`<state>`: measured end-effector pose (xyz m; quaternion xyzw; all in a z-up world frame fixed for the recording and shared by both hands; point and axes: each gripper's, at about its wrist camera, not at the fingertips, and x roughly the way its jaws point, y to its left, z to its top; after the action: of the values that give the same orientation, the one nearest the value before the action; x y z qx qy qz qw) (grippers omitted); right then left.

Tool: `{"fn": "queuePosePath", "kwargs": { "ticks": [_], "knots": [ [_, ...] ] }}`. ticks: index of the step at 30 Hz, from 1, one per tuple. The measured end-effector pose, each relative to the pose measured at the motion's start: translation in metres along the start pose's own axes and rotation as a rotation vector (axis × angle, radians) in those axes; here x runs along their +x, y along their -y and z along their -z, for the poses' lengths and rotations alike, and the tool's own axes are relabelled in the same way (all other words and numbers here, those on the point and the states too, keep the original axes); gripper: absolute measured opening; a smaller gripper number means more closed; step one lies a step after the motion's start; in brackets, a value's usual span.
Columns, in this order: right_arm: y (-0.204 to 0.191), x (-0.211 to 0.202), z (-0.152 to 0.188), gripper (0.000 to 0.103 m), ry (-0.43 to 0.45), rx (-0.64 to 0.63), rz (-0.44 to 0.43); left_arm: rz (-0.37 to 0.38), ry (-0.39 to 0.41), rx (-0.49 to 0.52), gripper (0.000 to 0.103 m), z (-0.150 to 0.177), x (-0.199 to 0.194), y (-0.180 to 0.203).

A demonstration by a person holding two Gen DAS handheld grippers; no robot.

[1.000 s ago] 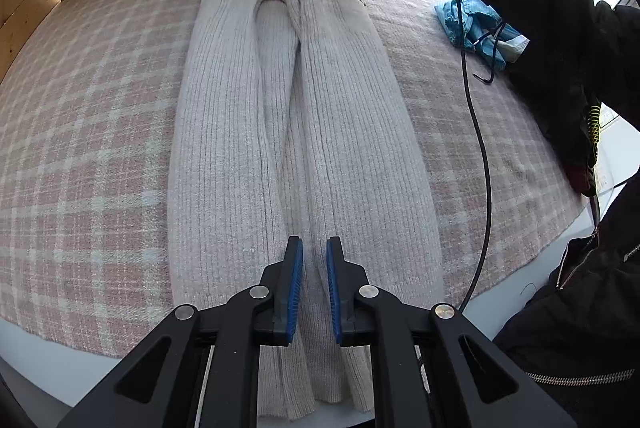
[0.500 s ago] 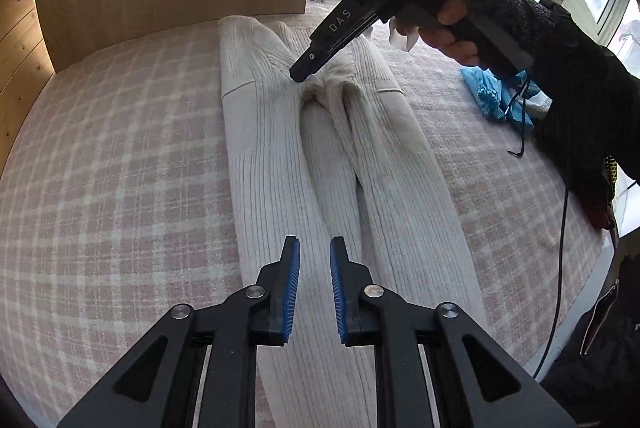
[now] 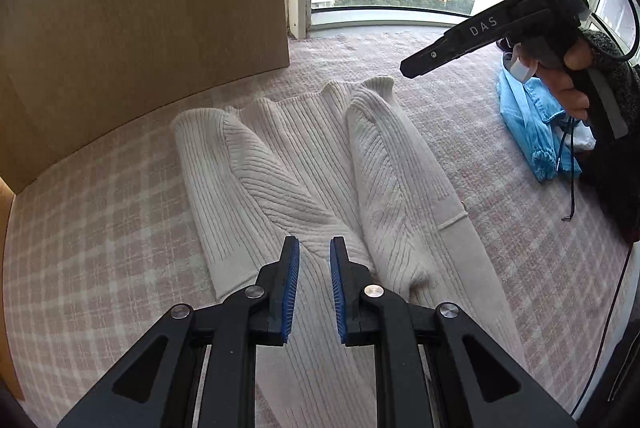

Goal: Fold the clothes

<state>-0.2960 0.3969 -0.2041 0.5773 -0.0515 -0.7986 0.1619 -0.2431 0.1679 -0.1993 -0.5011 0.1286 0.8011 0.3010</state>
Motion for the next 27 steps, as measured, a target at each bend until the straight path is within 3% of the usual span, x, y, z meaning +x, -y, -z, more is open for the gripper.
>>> {"fn": "queuePosePath", "kwargs": {
  "ticks": [4,7,9,11,15,17,19,21,25,27],
  "knots": [
    [-0.012,0.019,0.0,0.024,-0.003,-0.047,-0.033,0.008,-0.038,0.08,0.014,0.007,0.013,0.015],
    [-0.021,0.032,-0.002,0.024,-0.013,-0.107,0.029,0.099,-0.001,0.011,0.016,0.0,-0.006,0.014],
    [-0.025,0.033,-0.003,0.024,-0.008,-0.13,0.047,0.166,0.028,-0.009,0.036,-0.004,-0.015,0.018],
    [-0.025,0.03,-0.005,0.024,0.007,-0.128,0.046,0.152,0.006,0.041,0.042,-0.007,-0.01,0.032],
    [-0.021,0.017,-0.007,0.024,0.052,-0.097,0.021,0.083,-0.064,0.096,0.038,-0.005,0.012,0.043],
    [-0.024,0.013,-0.01,0.024,0.09,-0.111,0.003,0.054,-0.08,0.096,0.025,-0.001,0.021,0.042],
    [-0.027,0.022,-0.014,0.024,0.06,-0.126,0.001,0.068,-0.053,0.073,0.021,0.001,0.017,0.038],
    [-0.029,0.037,-0.016,0.024,-0.009,-0.146,0.052,0.069,-0.027,0.045,0.016,0.003,0.01,0.033],
    [-0.038,0.026,-0.023,0.024,-0.008,-0.163,0.073,0.083,-0.003,0.011,0.017,0.008,0.002,0.027],
    [-0.045,0.015,-0.023,0.024,0.028,-0.17,0.057,0.078,-0.018,-0.015,0.024,0.009,0.004,0.022]
  ]
}}
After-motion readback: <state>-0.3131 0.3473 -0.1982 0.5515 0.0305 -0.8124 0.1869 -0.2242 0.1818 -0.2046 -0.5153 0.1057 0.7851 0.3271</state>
